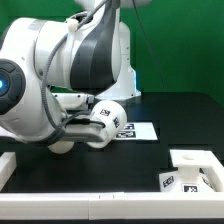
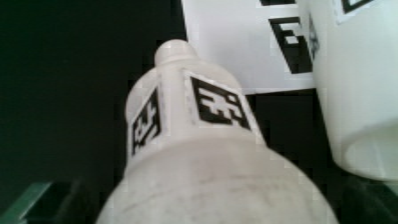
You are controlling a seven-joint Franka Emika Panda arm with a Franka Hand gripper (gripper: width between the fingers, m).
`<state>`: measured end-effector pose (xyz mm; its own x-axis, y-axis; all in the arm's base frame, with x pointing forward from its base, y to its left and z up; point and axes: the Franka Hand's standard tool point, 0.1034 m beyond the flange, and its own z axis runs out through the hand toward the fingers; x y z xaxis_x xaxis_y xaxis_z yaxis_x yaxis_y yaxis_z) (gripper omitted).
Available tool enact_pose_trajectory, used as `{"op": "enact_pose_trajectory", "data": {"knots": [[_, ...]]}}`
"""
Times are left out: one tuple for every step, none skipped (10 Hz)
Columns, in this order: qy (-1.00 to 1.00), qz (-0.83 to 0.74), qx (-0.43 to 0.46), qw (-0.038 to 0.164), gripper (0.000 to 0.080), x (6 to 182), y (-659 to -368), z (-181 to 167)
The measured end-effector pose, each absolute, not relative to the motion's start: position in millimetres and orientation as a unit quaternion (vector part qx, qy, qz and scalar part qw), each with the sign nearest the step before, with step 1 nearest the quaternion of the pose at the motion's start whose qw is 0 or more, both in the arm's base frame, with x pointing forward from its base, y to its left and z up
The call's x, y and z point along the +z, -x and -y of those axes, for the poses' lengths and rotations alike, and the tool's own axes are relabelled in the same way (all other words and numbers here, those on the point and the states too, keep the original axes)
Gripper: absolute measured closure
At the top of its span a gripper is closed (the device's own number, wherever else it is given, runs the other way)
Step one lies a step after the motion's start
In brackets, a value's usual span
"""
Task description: Assemble lamp
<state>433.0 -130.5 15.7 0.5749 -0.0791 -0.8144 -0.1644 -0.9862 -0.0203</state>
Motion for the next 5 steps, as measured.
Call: {"op": "enact_pose_trajectory", "data": {"knots": [[0.886,-0.069,0.456,0.047,0.0229,15.6,-432.9,130.5],[0.886,-0.069,0.456,0.047,0.0229,15.6,-432.8,130.4],[0.886,-0.069,0.456,0.047,0.0226,15.6,-432.8,130.4],[0.886,-0.069,0.456,0.047,0.0226,15.6,-432.8,130.4],[0.886,-0.069,0.456,0.047,0.0226,15.7,-433.1,130.3]]}}
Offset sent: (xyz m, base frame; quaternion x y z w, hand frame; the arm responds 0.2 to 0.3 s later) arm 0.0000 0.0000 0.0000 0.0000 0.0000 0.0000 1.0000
